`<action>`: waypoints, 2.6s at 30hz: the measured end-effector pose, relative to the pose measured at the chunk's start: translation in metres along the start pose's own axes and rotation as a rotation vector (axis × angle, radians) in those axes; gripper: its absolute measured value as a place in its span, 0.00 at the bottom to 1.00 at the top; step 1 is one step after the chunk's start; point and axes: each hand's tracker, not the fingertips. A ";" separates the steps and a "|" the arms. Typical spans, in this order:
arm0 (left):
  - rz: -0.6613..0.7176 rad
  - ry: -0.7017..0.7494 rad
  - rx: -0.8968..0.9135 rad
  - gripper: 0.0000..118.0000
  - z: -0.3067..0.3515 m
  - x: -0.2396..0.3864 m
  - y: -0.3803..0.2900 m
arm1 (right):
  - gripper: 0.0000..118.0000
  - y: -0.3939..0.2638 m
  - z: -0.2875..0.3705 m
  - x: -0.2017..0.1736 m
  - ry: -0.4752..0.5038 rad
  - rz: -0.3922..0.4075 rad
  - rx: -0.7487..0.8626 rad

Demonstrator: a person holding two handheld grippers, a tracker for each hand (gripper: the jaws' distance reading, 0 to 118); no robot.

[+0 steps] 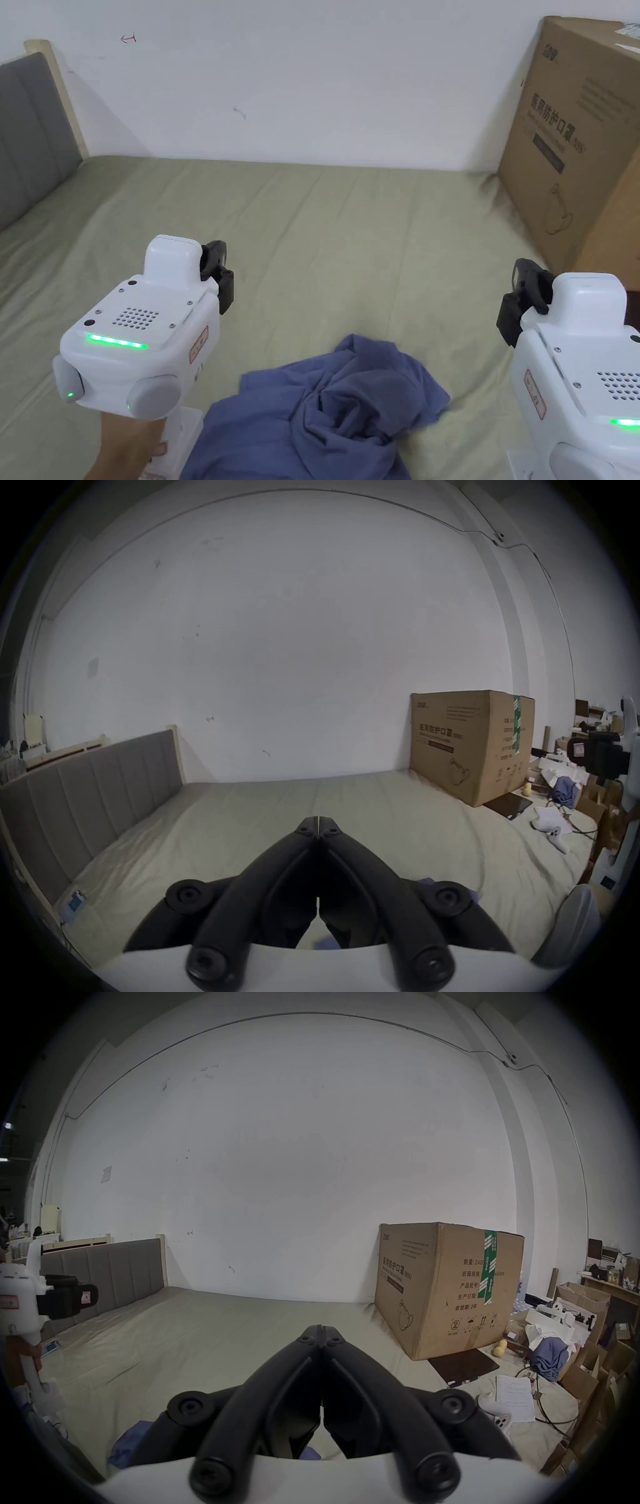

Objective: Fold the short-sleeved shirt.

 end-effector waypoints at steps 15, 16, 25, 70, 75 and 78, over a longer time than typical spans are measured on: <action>0.172 0.004 -0.615 0.00 -0.026 -0.011 -0.082 | 0.00 -0.019 -0.004 -0.001 0.014 -0.009 -0.059; 0.192 0.010 -0.647 0.00 -0.025 -0.012 -0.095 | 0.00 -0.022 -0.005 -0.001 0.017 -0.007 -0.067; 0.208 0.065 -0.868 0.73 0.001 -0.017 -0.169 | 0.00 -0.038 -0.011 -0.009 0.047 -0.005 -0.124; 0.267 -0.007 -0.683 0.03 -0.008 -0.028 -0.137 | 0.09 -0.199 -0.180 -0.010 0.193 -0.083 -0.900; 0.342 -0.018 -0.627 0.03 -0.008 -0.037 -0.117 | 0.08 -0.149 -0.166 0.002 0.197 -0.083 -0.711; 0.363 -0.013 -0.551 0.03 -0.015 -0.048 -0.091 | 0.08 -0.079 -0.144 0.014 0.196 -0.062 -0.592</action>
